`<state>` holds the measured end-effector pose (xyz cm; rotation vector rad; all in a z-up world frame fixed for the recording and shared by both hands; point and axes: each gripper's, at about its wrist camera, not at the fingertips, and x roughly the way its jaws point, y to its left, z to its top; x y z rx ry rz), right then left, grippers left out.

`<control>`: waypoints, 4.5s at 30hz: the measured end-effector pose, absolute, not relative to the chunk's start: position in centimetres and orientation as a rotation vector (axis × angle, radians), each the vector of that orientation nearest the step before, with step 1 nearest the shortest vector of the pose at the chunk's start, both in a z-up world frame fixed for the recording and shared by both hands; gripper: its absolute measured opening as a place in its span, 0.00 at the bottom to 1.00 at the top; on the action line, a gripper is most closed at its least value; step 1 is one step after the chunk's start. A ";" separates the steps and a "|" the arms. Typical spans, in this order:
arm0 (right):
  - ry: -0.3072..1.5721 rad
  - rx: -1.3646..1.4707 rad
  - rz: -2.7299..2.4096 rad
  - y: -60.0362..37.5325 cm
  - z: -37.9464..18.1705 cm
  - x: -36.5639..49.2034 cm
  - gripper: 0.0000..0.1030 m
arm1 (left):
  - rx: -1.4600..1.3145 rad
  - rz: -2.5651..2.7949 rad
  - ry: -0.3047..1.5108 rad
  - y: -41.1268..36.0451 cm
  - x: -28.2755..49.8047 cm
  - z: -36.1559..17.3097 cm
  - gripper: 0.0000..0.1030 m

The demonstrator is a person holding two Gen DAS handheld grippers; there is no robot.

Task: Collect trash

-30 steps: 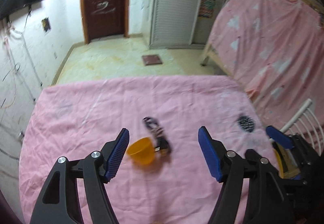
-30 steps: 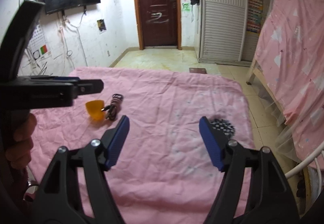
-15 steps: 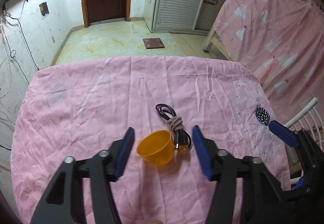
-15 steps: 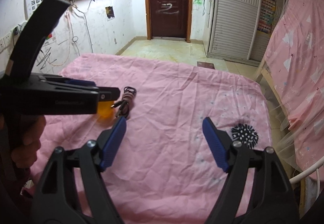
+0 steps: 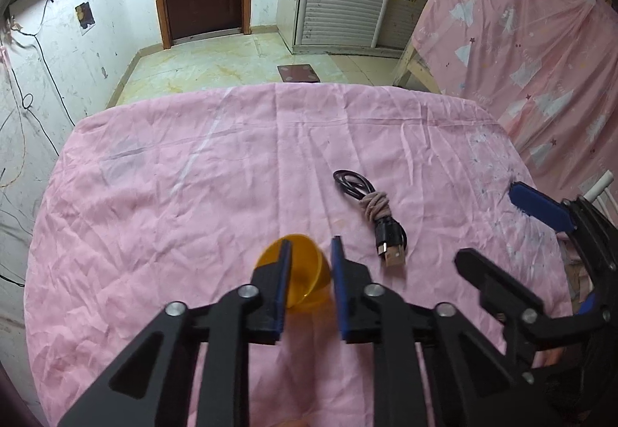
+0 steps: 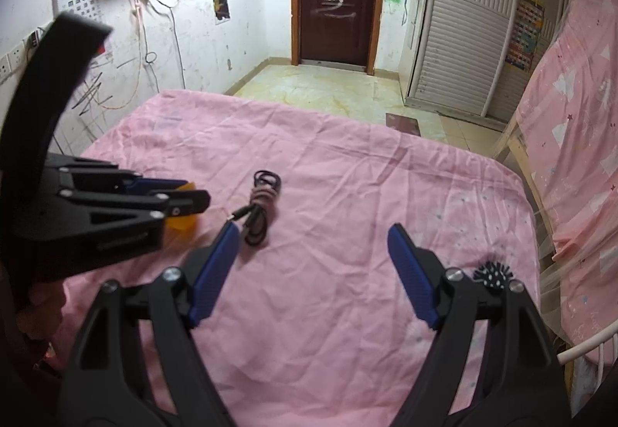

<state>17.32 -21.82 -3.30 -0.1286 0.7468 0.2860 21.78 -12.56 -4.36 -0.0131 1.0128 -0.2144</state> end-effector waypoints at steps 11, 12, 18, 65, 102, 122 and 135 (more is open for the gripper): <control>0.827 -0.182 0.346 -17.9 -4.9 19.8 0.62 | -0.081 -0.177 0.956 -8.9 21.2 -2.6 0.08; 0.839 -0.190 0.349 -17.5 -5.2 20.1 0.60 | -0.087 -0.176 0.956 -8.6 21.3 -2.5 0.08; 0.878 -0.183 0.378 -16.5 -6.2 21.3 0.58 | -0.105 -0.177 0.957 -7.5 21.4 -2.6 0.08; 0.561 0.111 0.062 -36.9 0.1 6.4 0.24 | 0.086 -0.327 0.766 -22.0 12.4 4.9 0.08; 0.536 0.374 -0.213 -54.2 -5.2 -1.6 0.60 | 0.115 -0.885 0.828 -43.7 7.8 1.6 0.08; 0.479 0.397 -0.192 -52.8 -3.9 -1.4 0.94 | -0.033 -0.874 0.759 -38.7 9.2 3.0 0.83; 0.468 0.316 -0.121 -46.2 -2.7 0.6 0.94 | -0.112 -0.679 0.662 -28.7 9.7 3.8 0.90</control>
